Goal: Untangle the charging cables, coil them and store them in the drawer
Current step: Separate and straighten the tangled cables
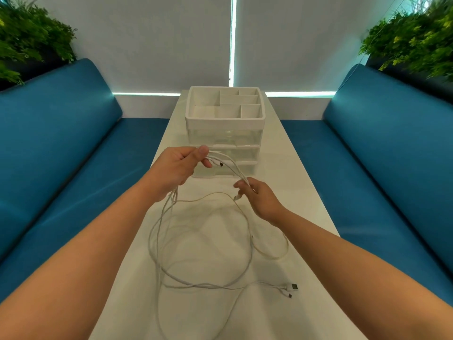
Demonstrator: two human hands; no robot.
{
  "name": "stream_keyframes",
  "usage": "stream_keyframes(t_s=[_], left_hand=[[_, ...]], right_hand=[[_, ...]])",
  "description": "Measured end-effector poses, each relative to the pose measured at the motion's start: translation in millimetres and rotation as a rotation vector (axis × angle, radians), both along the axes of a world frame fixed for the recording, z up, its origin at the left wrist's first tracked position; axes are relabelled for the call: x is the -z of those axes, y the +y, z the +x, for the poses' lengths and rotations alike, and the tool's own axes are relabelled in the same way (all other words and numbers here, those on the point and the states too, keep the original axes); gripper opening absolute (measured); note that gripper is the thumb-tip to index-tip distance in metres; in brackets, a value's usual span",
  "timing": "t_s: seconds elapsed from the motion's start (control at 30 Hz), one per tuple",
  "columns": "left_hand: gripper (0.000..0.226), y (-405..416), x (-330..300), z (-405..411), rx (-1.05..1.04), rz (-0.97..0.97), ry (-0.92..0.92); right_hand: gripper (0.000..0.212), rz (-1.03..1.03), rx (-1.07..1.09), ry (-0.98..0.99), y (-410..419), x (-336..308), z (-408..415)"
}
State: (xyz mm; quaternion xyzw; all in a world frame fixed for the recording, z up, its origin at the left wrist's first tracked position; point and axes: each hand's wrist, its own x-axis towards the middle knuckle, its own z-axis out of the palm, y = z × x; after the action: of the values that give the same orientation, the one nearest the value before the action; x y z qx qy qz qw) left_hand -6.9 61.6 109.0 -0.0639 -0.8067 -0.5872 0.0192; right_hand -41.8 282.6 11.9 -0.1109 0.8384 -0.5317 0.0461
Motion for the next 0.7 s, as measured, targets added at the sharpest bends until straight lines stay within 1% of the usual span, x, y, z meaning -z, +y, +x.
stream_keyframes(t_s=[0.07,0.2,0.3,0.4,0.43,0.5,0.6,0.7], left_hand=[[0.046,-8,2,1,-0.035,-0.025,-0.004],[0.047,-22,12,3,-0.123,-0.065,-0.028],[0.046,-20,17,3,-0.133,-0.060,-0.034],[0.047,-19,19,1,-0.163,-0.057,-0.035],[0.047,-19,19,0,-0.168,-0.057,-0.039],[0.048,-18,18,0,-0.163,-0.060,-0.044],[0.048,-15,16,-2,-0.155,-0.061,-0.038],[0.047,-16,14,-3,-0.170,-0.077,-0.033]], right_hand=[[0.033,-0.015,0.008,-0.022,7,0,-1],[0.051,-0.132,0.092,-0.114,29,-3,-3],[0.057,-0.065,0.071,-0.123,37,-6,-1],[0.061,-0.106,0.052,-0.299,39,-12,1],[0.062,-0.122,0.071,-0.343,39,-14,0],[0.060,-0.120,0.138,-0.369,39,-16,-3],[0.052,-0.114,0.184,-0.331,38,-16,-5],[0.052,-0.116,0.175,-0.295,41,-15,-4]])
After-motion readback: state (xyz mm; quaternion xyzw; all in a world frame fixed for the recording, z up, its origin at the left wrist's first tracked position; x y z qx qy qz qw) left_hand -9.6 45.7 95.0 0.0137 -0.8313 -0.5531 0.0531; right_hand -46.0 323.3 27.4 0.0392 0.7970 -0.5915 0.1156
